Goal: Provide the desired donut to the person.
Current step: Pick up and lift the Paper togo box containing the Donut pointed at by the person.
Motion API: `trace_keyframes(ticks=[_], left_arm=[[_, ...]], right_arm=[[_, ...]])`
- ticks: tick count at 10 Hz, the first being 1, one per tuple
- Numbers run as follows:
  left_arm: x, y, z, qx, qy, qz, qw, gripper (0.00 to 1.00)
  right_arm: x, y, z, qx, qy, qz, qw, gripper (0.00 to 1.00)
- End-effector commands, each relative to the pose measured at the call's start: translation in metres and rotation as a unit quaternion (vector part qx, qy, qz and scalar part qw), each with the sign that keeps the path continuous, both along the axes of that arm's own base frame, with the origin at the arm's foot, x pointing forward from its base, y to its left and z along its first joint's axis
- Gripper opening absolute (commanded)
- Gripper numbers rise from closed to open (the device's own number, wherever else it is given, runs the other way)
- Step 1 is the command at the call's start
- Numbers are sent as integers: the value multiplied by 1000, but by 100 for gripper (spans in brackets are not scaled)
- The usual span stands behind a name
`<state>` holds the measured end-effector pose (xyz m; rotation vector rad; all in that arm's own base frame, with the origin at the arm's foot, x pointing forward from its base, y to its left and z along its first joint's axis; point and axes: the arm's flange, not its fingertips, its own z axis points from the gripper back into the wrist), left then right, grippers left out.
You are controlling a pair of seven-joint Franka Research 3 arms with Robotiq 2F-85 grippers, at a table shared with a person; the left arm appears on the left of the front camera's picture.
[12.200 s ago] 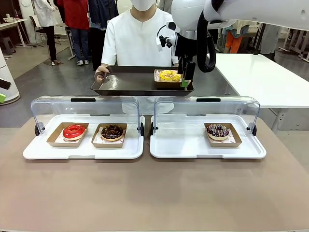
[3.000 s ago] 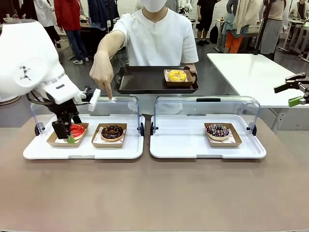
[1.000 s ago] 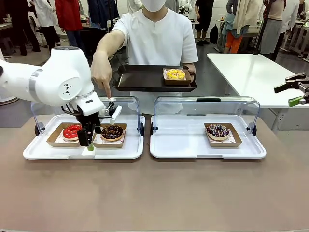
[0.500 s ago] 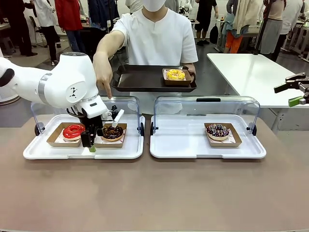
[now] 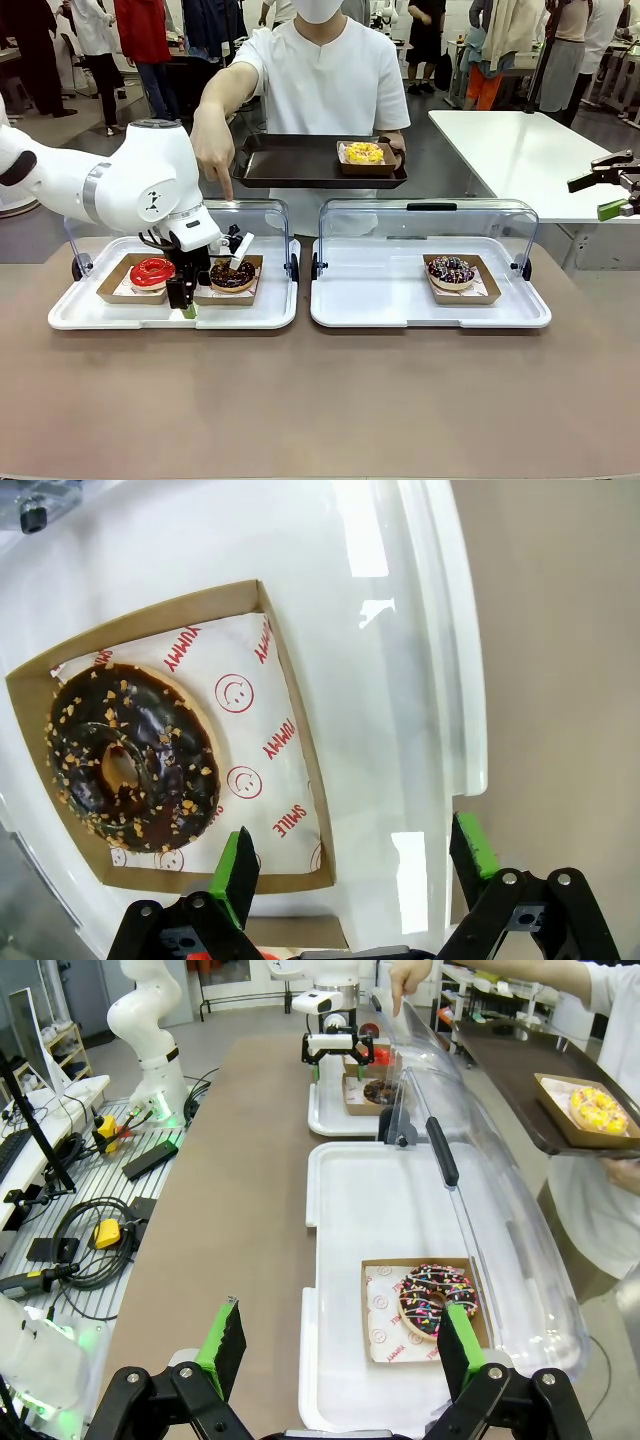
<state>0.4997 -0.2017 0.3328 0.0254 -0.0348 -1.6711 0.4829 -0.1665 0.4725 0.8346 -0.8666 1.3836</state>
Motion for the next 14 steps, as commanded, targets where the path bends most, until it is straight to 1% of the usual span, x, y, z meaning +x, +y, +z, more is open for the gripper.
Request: trace_keyframes(ticks=[1, 3, 4, 5, 6, 8, 9, 11, 14], left_arm=[[9, -4, -4, 18, -11, 12, 1000, 100], [9, -4, -4, 20, -14, 17, 1000, 100], [9, -4, -3, 17, -20, 18, 999, 42], [9, -4, -3, 15, -21, 20, 999, 41], [9, -4, -3, 14, -21, 20, 999, 0], [9, -5, -3, 13, -20, 19, 1000, 0], [9, -5, -3, 12, -18, 18, 1000, 16], [9, -5, -4, 10, -16, 18, 1000, 0], [8, -4, -3, 7, -13, 16, 1000, 0]], right_arm=[[3, 0, 0, 5, 1, -3, 1000, 100], [3, 0, 0, 5, 1, -3, 1000, 100], [3, 0, 0, 5, 1, -3, 1000, 100], [3, 0, 0, 5, 1, -3, 1000, 100], [3, 0, 0, 5, 1, -3, 1000, 100], [3, 0, 0, 5, 1, -3, 1000, 100], [3, 0, 0, 5, 1, -3, 1000, 100], [3, 0, 0, 5, 1, -3, 1000, 100], [3, 0, 0, 5, 1, -3, 1000, 100]])
